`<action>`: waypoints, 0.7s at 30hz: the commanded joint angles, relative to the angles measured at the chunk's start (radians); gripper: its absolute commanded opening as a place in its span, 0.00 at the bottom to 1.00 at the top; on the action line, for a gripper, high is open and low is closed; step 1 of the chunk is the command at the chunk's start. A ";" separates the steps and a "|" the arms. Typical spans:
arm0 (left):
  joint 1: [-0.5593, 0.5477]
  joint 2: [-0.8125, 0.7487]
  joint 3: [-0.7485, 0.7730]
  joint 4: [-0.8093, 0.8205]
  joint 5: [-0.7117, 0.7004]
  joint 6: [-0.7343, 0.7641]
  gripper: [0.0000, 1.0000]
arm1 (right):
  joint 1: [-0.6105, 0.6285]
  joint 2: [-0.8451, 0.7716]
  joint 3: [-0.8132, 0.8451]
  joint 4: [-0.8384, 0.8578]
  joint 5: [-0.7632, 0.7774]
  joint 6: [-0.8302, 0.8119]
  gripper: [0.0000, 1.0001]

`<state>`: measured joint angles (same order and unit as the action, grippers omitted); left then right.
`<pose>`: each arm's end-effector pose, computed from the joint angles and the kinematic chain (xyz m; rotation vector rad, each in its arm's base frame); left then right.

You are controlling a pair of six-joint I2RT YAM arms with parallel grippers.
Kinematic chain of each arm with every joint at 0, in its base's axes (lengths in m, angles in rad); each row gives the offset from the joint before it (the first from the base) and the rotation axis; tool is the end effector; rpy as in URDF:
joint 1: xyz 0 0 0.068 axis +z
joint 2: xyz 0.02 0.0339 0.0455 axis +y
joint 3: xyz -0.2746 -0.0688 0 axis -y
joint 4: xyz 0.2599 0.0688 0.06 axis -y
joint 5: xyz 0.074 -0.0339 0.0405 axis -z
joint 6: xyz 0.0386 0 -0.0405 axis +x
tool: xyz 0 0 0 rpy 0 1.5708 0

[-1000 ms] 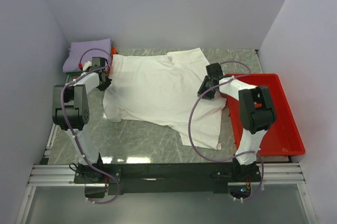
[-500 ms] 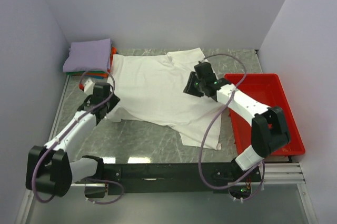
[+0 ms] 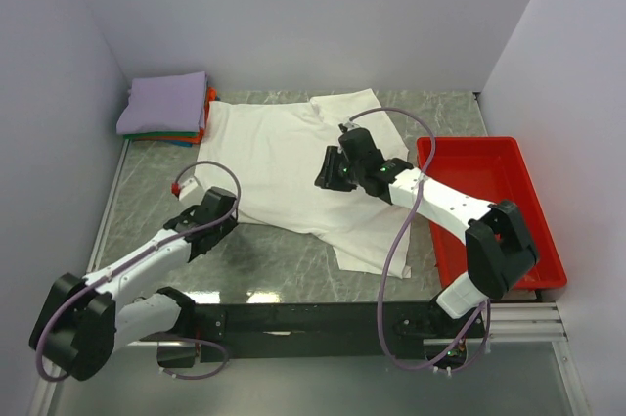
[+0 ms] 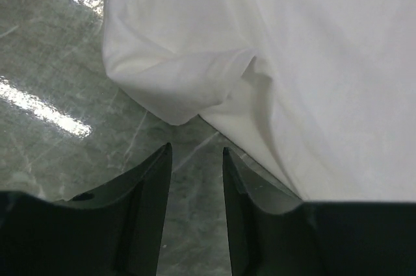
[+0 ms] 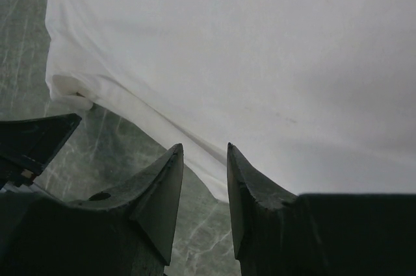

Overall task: Fold and stack the t-shirts
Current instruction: Flatten the tshirt out

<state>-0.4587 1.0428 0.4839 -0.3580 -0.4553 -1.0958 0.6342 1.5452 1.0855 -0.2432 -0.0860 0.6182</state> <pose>0.1868 -0.0733 0.1775 -0.9167 2.1867 -0.1718 0.2867 0.2150 0.2538 -0.0666 2.3850 0.7310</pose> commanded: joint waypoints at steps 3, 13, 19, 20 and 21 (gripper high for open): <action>-0.052 0.103 0.073 -0.052 -0.166 -0.036 0.42 | -0.004 0.001 -0.015 0.036 0.020 -0.024 0.40; -0.074 0.239 0.131 -0.038 -0.201 -0.047 0.43 | -0.005 -0.007 -0.033 0.024 0.040 -0.040 0.40; -0.078 0.316 0.177 -0.068 -0.226 -0.067 0.38 | -0.005 -0.007 -0.039 0.025 0.040 -0.043 0.40; -0.080 0.321 0.180 -0.091 -0.230 -0.078 0.37 | -0.005 -0.005 -0.041 0.025 0.042 -0.044 0.40; -0.080 0.327 0.183 -0.102 -0.235 -0.096 0.35 | -0.005 -0.002 -0.042 0.027 0.042 -0.044 0.40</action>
<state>-0.5320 1.3556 0.6239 -0.4191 -0.6395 -1.1461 0.6342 1.5452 1.0519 -0.2329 -0.0669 0.5907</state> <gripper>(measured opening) 0.365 0.404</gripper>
